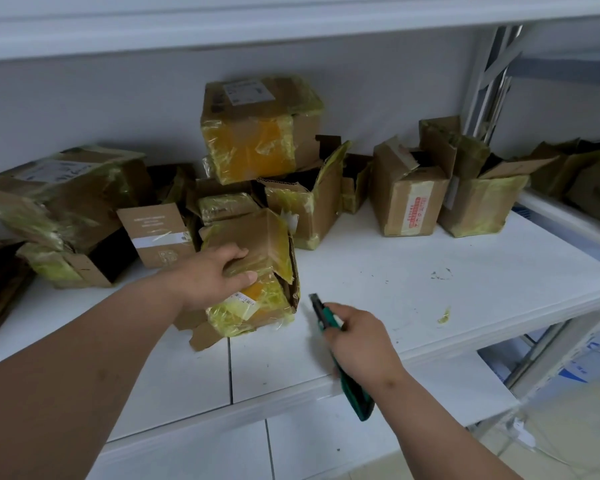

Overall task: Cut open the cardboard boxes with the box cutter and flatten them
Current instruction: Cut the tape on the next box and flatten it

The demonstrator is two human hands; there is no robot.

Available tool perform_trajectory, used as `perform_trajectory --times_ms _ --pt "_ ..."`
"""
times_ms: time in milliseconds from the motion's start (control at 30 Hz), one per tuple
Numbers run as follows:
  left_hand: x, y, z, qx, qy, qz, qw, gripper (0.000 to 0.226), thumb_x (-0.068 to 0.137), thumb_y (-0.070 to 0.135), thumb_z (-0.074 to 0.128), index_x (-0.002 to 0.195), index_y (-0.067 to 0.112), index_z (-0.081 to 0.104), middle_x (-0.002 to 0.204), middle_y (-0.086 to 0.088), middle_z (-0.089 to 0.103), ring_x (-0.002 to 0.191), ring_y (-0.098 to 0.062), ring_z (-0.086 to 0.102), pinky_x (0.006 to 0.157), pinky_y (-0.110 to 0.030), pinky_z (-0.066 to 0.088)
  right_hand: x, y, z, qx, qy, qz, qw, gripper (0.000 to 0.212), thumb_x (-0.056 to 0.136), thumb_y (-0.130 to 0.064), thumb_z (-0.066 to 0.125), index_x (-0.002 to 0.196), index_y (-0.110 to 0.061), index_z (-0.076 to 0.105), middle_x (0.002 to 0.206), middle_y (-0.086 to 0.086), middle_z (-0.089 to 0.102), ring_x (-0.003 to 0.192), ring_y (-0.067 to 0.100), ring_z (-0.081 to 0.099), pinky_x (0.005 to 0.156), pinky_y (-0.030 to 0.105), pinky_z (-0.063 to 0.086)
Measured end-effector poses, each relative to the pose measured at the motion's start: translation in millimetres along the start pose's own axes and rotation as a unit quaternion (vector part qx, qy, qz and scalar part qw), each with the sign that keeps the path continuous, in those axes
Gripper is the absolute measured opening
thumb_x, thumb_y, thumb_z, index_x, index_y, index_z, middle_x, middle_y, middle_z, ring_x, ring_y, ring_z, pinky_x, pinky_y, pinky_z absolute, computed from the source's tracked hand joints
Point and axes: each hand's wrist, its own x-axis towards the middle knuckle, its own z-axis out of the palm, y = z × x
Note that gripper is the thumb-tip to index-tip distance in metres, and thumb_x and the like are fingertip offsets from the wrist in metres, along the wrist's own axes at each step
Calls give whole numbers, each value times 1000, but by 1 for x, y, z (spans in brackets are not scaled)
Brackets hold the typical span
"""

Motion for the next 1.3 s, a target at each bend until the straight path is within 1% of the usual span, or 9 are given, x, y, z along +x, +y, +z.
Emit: perform_trajectory --times_ms 167,300,433,533,667,833,1000,1167,1300 --pt "-4 28 4 10 87 -89 992 100 72 90 37 144 22 39 147 -3 44 128 -26 48 93 -39 45 25 -5 1 -4 18 20 1000 35 99 -22 40 131 -23 54 95 5 67 86 33 68 84 46 56" --pt "0 35 3 -4 82 -90 993 98 73 79 55 150 25 30 152 -2 38 133 -26 43 98 -37 45 42 -13 4 -73 -12 47 996 46 103 -22 32 148 -13 27 108 12 65 97 32 65 89 42 51" --pt "-4 19 -16 -56 29 -51 997 73 84 42 61 150 36 30 141 0 49 110 -20 56 84 -27 49 57 -10 0 -99 -13 61 993 23 99 -15 34 120 -13 43 92 7 61 89 29 61 81 38 49" --pt "-9 4 -28 -67 25 -40 997 64 89 22 58 146 41 38 137 1 49 99 -13 52 67 -18 42 64 -9 2 -219 -2 47 975 21 94 -13 37 106 -18 53 101 6 55 88 27 55 82 37 44" --pt "-13 -14 -28 -20 72 -29 997 61 90 9 51 142 39 46 142 4 49 114 -16 51 82 -23 43 62 -8 8 -316 78 -11 945 35 97 -23 42 129 -30 54 127 4 50 115 26 48 93 41 31" --pt "-20 -24 -14 73 113 0 991 50 99 33 42 148 40 35 153 9 35 135 -18 39 106 -34 41 64 -21 27 -64 93 -196 974 48 97 -16 52 144 -22 47 138 -1 46 124 20 47 107 37 38" --pt "-24 -27 -4 157 93 -14 983 91 76 73 59 151 38 24 155 8 31 137 -18 37 105 -41 42 66 -35 40 -6 45 -219 975 44 96 -22 58 139 -25 52 125 -16 42 119 8 47 104 26 40" --pt "-27 -25 0 129 117 -10 985 81 79 58 68 146 35 30 143 6 44 121 -17 49 94 -34 48 58 -31 40 22 75 -172 982 14 94 -26 60 108 -28 55 101 -9 56 87 9 55 78 27 45" --pt "-32 -26 4 48 153 5 987 59 85 45 69 129 35 32 127 4 48 96 -15 51 75 -27 45 53 -32 37 12 64 -127 990 8 96 -32 57 104 -30 58 78 -8 59 75 11 58 73 33 51"
